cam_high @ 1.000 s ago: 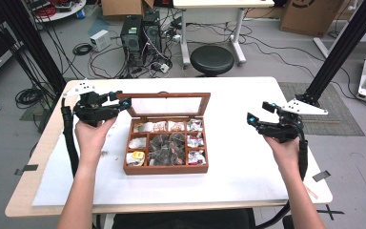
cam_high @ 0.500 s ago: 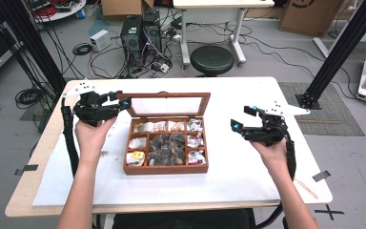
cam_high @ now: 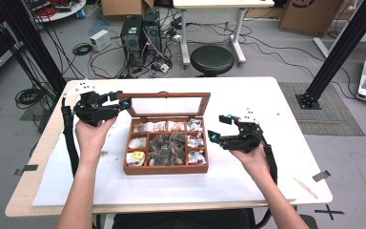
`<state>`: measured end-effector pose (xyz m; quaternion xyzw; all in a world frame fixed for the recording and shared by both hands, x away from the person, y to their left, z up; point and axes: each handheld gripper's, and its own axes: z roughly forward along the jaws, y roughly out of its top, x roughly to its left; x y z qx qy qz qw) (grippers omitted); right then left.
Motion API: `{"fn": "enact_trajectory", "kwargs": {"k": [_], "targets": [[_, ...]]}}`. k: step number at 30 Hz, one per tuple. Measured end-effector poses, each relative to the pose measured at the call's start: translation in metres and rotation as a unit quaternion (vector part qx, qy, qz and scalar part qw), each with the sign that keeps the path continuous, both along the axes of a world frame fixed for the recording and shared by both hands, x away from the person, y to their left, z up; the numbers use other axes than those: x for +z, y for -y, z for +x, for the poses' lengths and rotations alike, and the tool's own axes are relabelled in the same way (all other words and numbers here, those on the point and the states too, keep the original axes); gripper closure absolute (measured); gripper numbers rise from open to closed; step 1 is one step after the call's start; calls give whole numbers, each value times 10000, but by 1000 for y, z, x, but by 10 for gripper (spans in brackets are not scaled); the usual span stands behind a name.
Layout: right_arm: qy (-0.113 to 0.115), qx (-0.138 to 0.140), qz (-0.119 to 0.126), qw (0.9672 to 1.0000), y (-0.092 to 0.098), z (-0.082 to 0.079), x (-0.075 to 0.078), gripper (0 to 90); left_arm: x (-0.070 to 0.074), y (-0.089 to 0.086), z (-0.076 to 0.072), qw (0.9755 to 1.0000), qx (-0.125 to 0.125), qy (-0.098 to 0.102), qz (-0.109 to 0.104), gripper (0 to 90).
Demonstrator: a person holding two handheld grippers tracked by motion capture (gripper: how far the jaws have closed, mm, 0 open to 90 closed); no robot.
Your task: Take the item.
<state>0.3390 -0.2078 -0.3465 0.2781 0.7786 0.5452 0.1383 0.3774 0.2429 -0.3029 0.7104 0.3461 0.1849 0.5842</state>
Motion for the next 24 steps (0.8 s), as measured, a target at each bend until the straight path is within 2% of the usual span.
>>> {"fn": "enact_trajectory", "kwargs": {"k": [6, 11, 15, 24], "targets": [[-112, 157, -121, 9997, -18, 1, -7, 260, 0, 0, 0, 10000, -4, -6, -21, 451], [-250, 289, -125, 9992, -31, 4, -13, 267, 0, 0, 0, 10000, -1, -10, -29, 451], [-379, 480, -166, 9980, -48, 7, -20, 320, -1, 0, 0, 10000, 0, -12, -38, 451], [-532, 637, -335, 9960, -69, 11, -30, 368, -1, 0, 1, 10000, -15, -22, -57, 450]]}}
